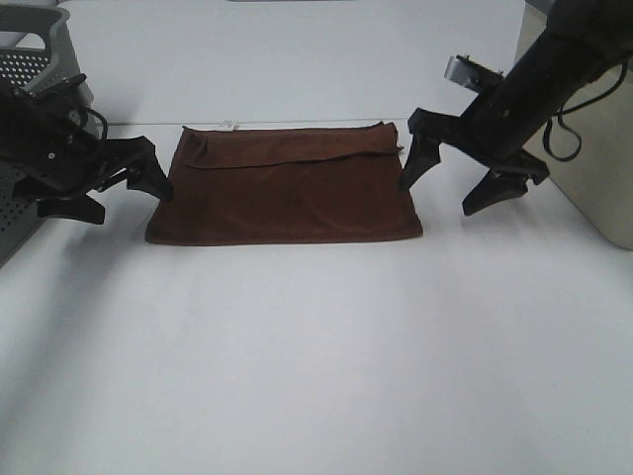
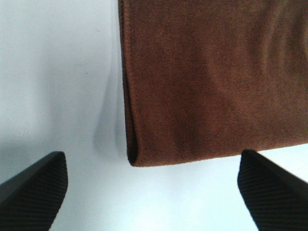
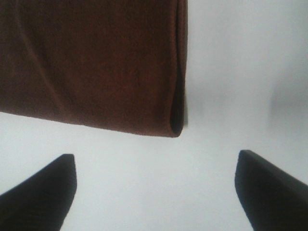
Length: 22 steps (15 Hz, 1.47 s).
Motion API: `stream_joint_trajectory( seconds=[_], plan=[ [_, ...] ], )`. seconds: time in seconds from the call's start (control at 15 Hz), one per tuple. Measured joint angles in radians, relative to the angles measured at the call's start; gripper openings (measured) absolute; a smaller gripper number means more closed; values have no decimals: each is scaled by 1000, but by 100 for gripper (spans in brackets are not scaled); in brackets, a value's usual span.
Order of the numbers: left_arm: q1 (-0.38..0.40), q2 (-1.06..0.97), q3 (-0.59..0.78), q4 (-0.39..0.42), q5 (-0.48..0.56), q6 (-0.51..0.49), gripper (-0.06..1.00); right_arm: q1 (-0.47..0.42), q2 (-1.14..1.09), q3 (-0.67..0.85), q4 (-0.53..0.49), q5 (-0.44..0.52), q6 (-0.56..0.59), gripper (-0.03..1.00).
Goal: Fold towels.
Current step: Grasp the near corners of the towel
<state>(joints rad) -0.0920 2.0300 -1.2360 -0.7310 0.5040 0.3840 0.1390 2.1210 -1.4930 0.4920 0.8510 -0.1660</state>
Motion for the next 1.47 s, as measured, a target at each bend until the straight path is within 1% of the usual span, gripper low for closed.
stream_joint_trajectory(
  seconds=[0.07,0.2,0.33,0.4,0.53,0.6,0.73,0.93,1.0,1.07,1.13,1.2,1.27,1.33,1.4,1.47],
  plan=[
    [0,0,0,0,5,3,90,0,0,46,45,-33,-41,84],
    [-2,0,0,0,22,3,90,0,-2,108,104,-82,-101,84],
    [-2,0,0,1,7,-1,90,0,-2,121,117,-120,-135,84],
    [-2,3,0,1,-17,-11,90,0,-2,121,119,-140,-146,84],
    [-2,29,0,-9,-44,-22,84,0,8,121,124,-166,-162,84],
    [-2,52,-1,-20,-55,-23,79,0,22,121,126,-180,-167,83],
    [-3,104,-34,-39,-56,-22,72,0,65,87,126,-181,-172,79],
    [-33,166,-121,-46,-50,-20,71,0,125,7,162,-154,-185,70],
    [-46,189,-151,-49,-41,-20,70,0,142,-16,174,-143,-187,66],
    [-54,206,-178,-57,-19,-24,67,0,159,-32,190,-127,-193,60],
    [-60,221,-195,-63,-3,-36,60,0,167,-38,198,-123,-195,52],
    [-60,228,-202,-65,2,-52,49,0,175,-39,202,-118,-196,39],
    [-60,233,-202,-64,3,-65,34,0,179,-39,205,-117,-196,26],
    [-60,238,-202,-62,5,-70,18,0,183,-39,206,-115,-195,11],
    [-60,239,-202,-62,14,-72,6,0,185,-39,206,-113,-186,1],
    [-60,239,-202,-62,24,-72,2,0,185,-39,202,-108,-167,0]
  ],
)
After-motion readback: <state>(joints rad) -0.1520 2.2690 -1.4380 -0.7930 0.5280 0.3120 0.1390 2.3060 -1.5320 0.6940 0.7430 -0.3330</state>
